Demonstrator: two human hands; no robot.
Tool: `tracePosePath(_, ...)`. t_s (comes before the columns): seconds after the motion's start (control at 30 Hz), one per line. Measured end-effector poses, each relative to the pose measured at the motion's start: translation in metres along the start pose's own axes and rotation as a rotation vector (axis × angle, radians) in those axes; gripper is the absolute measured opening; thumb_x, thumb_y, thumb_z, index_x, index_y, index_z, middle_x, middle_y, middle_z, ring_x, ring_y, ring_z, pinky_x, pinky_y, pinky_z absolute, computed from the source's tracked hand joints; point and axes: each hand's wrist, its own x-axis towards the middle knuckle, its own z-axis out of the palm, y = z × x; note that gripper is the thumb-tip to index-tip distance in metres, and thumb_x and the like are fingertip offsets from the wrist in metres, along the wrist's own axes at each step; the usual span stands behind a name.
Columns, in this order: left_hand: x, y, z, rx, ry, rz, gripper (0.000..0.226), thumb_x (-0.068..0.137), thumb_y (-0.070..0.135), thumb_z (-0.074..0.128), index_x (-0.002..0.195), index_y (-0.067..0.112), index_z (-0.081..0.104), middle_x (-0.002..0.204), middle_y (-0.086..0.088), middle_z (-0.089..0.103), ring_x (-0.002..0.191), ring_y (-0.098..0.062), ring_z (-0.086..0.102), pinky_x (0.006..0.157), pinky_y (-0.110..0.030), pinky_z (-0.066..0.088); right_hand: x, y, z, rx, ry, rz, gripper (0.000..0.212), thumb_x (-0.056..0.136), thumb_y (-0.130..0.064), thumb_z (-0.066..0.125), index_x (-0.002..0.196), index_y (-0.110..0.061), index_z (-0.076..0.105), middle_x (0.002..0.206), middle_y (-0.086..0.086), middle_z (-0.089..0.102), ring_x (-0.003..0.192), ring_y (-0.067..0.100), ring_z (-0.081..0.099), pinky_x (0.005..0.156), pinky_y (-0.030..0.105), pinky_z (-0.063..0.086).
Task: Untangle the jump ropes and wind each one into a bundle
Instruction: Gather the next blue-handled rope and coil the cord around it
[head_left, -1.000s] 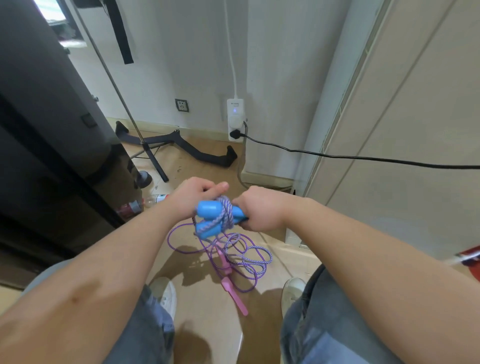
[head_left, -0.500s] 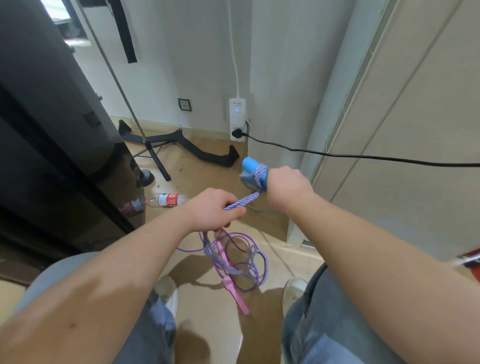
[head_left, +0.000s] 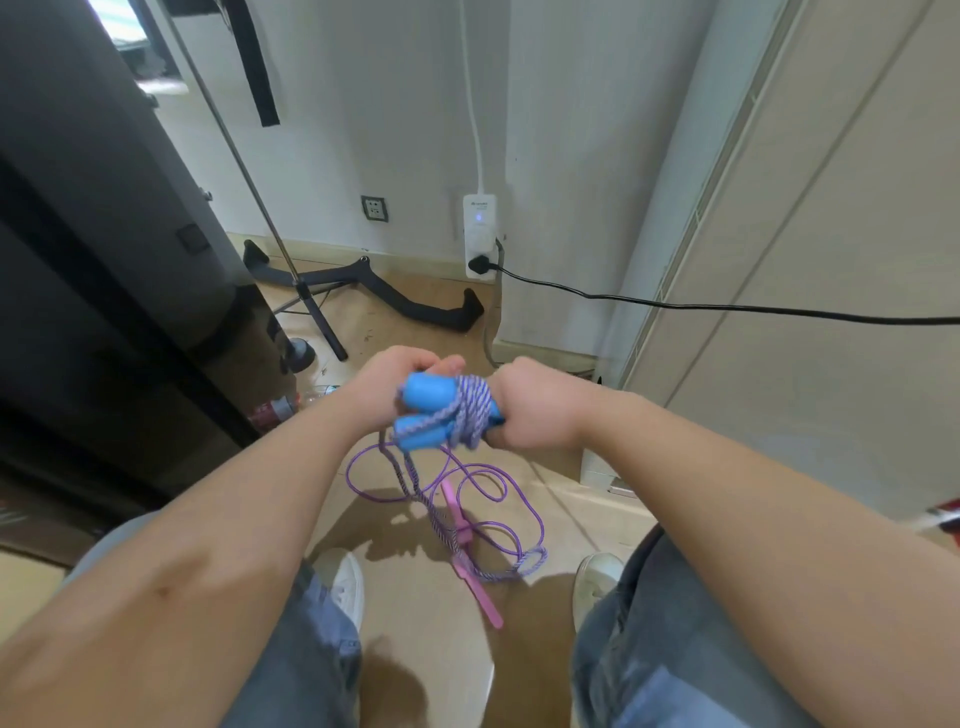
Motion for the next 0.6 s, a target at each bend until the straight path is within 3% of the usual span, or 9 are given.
tracePosePath(0.07,-0.002,0.0,0.003,-0.025,-0.028,-0.035,0.028,0.102,0.018,0.048,0.075,0.015,0.056,0.053,0.007,0.056,0.047,-0.011,0.05,0.056,-0.029,0.044,0.002,0.004,-0.01,0.092,0.122,0.119,0.023,0.083,-0.024,0.066,0.068,-0.017,0.05,0.058,-0.002,0.044,0.065,0.029,0.049,0.059,0.028,0.034)
tracePosePath(0.2,-0.011,0.003,0.016,0.174,-0.043,-0.003,0.057,0.103,0.051,0.034,0.082,0.011,0.068,0.055,0.004,0.058,0.043,-0.014,0.047,0.05,-0.025,0.043,0.007,0.025,-0.016,0.209,0.327,0.455,0.023,0.082,-0.027,0.065,0.071,-0.011,0.052,0.063,0.004,0.05,0.066,0.031,0.053,0.052,0.03,0.036)
tracePosePath(0.33,-0.019,0.006,0.019,0.453,-0.207,-0.011,0.046,0.099,0.054,0.044,0.088,0.018,0.069,0.062,0.002,0.065,0.039,-0.011,0.048,0.046,-0.021,0.045,0.003,0.049,-0.016,0.24,0.423,0.662,0.023,0.083,-0.024,0.062,0.096,-0.012,0.048,0.098,0.015,0.059,0.09,0.037,0.058,0.071,0.034,0.045)
tracePosePath(0.4,-0.021,0.009,0.018,0.485,-0.141,0.098,0.039,0.097,0.051,0.051,0.081,0.021,0.069,0.061,0.003,0.063,0.04,-0.009,0.049,0.047,-0.021,0.045,-0.001,0.054,-0.014,0.166,0.366,0.709,0.029,0.084,-0.025,0.065,0.104,-0.012,0.048,0.107,0.017,0.058,0.099,0.038,0.059,0.074,0.036,0.045)
tracePosePath(0.47,-0.021,0.014,0.018,0.455,-0.068,0.24,0.035,0.096,0.047,0.055,0.074,0.022,0.068,0.056,0.005,0.055,0.043,-0.005,0.044,0.049,-0.022,0.04,-0.001,0.051,-0.007,0.047,0.233,0.689,0.035,0.082,-0.032,0.068,0.108,-0.013,0.053,0.101,0.013,0.056,0.089,0.034,0.056,0.072,0.034,0.045)
tracePosePath(0.53,-0.022,0.019,0.019,0.438,-0.02,0.347,0.036,0.094,0.046,0.058,0.072,0.019,0.067,0.052,0.005,0.05,0.046,-0.005,0.04,0.05,-0.025,0.036,0.001,0.044,0.001,-0.057,0.115,0.618,0.037,0.083,-0.041,0.067,0.109,-0.016,0.058,0.094,0.007,0.057,0.081,0.032,0.055,0.069,0.031,0.045)
tracePosePath(0.6,-0.02,0.019,0.019,0.432,0.055,0.424,0.041,0.092,0.049,0.06,0.071,0.014,0.065,0.056,-0.003,0.053,0.052,-0.011,0.041,0.053,-0.032,0.038,0.003,0.034,0.007,-0.137,0.016,0.484,0.029,0.088,-0.037,0.062,0.11,-0.018,0.061,0.095,0.007,0.061,0.079,0.031,0.055,0.07,0.032,0.046)
